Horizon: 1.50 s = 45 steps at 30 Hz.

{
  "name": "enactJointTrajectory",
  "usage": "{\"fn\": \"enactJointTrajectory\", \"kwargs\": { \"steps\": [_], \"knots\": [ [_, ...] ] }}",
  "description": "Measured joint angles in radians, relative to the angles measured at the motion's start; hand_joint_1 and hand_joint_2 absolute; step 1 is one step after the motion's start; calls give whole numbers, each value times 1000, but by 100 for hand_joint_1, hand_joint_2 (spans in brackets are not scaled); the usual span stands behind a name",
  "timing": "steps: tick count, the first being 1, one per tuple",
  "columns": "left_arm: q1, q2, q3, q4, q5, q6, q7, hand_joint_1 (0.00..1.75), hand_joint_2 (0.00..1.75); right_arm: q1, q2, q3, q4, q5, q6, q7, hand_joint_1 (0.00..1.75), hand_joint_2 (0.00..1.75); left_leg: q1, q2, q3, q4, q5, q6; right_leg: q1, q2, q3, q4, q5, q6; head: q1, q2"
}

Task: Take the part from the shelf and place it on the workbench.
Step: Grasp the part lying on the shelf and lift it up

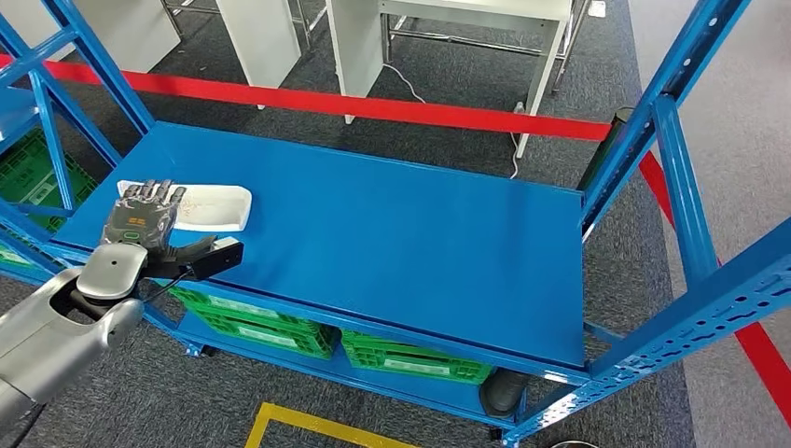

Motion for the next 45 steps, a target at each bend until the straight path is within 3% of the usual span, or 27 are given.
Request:
{"fn": "enactJointTrajectory", "kwargs": {
  "steps": [1,3,4,5,6,8,10,14,15,18,19,24,29,45],
  "knots": [
    [-1,0,0,0,0,0,0,0,0,-1,0,0,0,0,0,0,0,0,-1,0,-21,46,-23,0,0,0,5,-1,-3,-6,-2,0],
    [1,0,-1,0,0,0,0,0,0,-2,0,0,0,0,0,0,0,0,-7,0,-101,190,-76,4,4,-1,11,-2,-9,-14,-4,0],
    [3,1,-2,0,0,0,0,0,0,-1,1,0,0,0,0,0,0,0,-9,0,-140,251,-89,7,7,-1,15,-2,-13,-16,-6,0],
    [4,1,-3,0,0,0,0,0,0,0,1,0,0,0,0,0,0,0,-11,0,-166,281,-83,11,10,0,19,-1,-17,-17,-6,0],
    [5,1,-4,0,0,0,0,0,0,0,2,0,0,0,0,0,0,0,-13,0,-173,270,-54,16,12,1,25,-1,-21,-17,-6,0],
    [6,1,-5,0,0,0,0,0,0,0,2,0,1,0,0,0,0,0,-18,0,-139,156,36,29,14,4,41,-2,-31,-13,-6,0],
    [4,1,-6,0,0,0,0,0,0,-1,3,0,1,0,0,0,0,0,-25,0,-99,51,83,39,17,6,50,-2,-39,-3,-7,0],
    [5,1,-8,-1,1,0,0,0,0,0,2,0,1,0,0,0,0,0,-31,-2,-88,16,75,55,18,4,54,-13,-39,22,-7,0],
    [5,2,-9,-1,1,0,0,0,0,-1,2,0,1,0,0,0,0,0,-30,-2,-86,13,76,57,19,2,57,-16,-38,18,-7,0],
    [8,2,-13,-2,4,0,0,0,0,-2,1,0,2,0,0,1,0,0,-27,-3,-83,9,77,57,23,-2,65,-28,-36,-11,-5,0],
    [10,2,-14,-2,5,-1,0,0,0,-2,1,0,2,0,0,1,0,0,-27,-3,-83,9,77,57,24,-2,67,-31,-35,-15,-4,0],
    [18,7,-13,-2,15,-8,14,0,0,-1,1,0,2,1,3,2,0,0,-30,-3,-83,10,74,64,24,-2,70,-39,-31,-8,-4,0],
    [27,15,-11,-7,41,-19,20,0,0,-1,2,0,2,2,3,2,0,0,-32,-3,-83,11,73,65,20,-2,72,-44,-31,26,-4,0],
    [56,23,-5,6,69,-2,58,0,0,0,3,0,3,-6,13,12,0,0,-29,-3,-77,7,74,61,23,-2,71,-39,-35,23,-5,0]
  ]
}}
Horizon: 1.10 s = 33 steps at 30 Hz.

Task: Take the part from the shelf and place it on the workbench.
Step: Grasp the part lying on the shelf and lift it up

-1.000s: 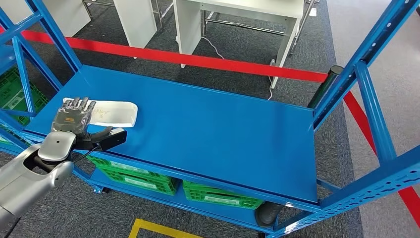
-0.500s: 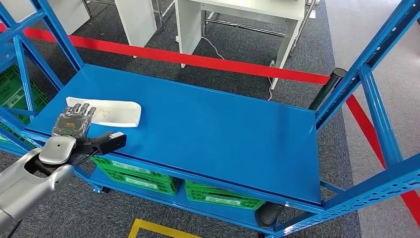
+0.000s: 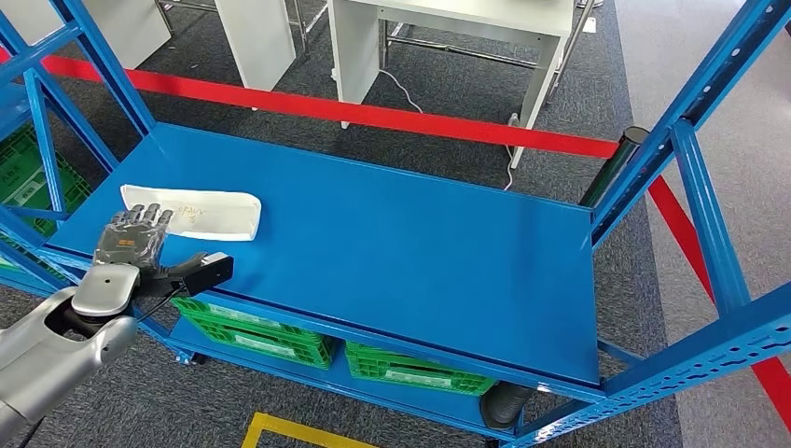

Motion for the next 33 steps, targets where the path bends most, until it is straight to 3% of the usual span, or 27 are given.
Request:
{"fn": "enactJointTrajectory", "kwargs": {
  "steps": [14,33],
  "knots": [
    [-11,-51,-12,15,-49,69,-84,0,0,-1,1,0,0,4,0,-5,0,0,0,0,0,0,0,0,0,0,0,0,0,0,0,0],
    [-17,-136,-30,79,-41,125,-132,0,0,-1,-1,-2,0,6,-63,-43,0,0,0,1,0,0,0,-1,0,0,-1,0,0,-1,0,0]
  ]
}}
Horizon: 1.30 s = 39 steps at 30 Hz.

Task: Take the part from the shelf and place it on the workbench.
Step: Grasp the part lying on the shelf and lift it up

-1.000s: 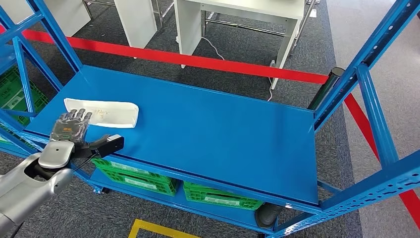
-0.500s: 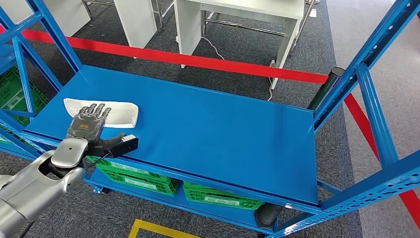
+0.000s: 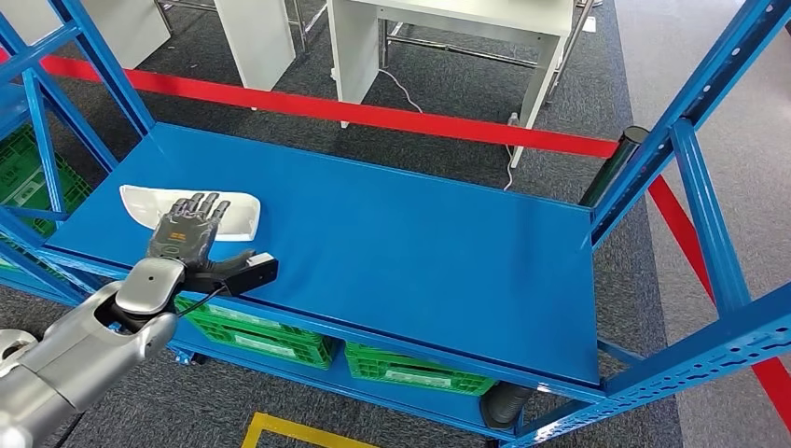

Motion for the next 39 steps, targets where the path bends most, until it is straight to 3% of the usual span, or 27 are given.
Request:
{"fn": "enactJointTrajectory", "kwargs": {
  "steps": [16,39],
  "knots": [
    [12,-37,33,112,81,38,22,0,0,0,-25,-1,-1,13,-31,5,0,0,0,0,0,0,0,0,0,0,0,0,0,0,0,0],
    [51,-43,56,177,84,65,22,0,0,0,-53,-1,-14,35,-31,14,0,0,0,0,0,-1,0,0,0,0,0,0,0,0,0,0]
  ]
}}
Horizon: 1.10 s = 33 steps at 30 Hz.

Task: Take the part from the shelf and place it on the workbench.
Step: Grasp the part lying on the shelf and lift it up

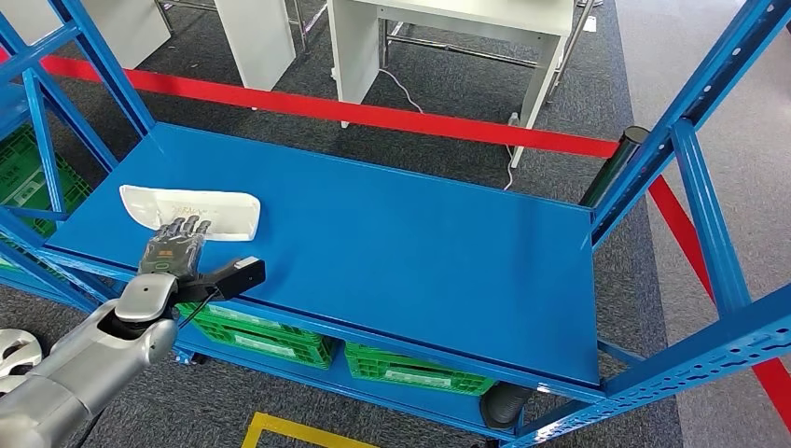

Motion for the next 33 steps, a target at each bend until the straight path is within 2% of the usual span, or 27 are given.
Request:
{"fn": "enactJointTrajectory", "kwargs": {
  "steps": [23,27,29,33],
  "knots": [
    [7,0,9,10,-41,-15,51,0,0,0,-7,0,-8,0,10,8,0,0,0,0,0,0,0,0,0,0,0,0,0,0,0,0],
    [15,-1,14,5,-65,3,66,0,175,0,-7,0,-8,0,12,7,0,0,0,0,0,0,0,0,0,0,0,0,0,0,0,0],
    [16,-1,17,5,-73,8,72,0,175,0,-7,0,-8,0,12,7,0,0,0,0,0,0,0,0,0,0,0,0,0,0,0,0],
    [20,-1,26,4,-69,28,72,0,0,0,-7,0,-8,0,14,8,0,0,0,0,0,0,0,0,0,0,0,0,0,0,0,0]
  ]
}}
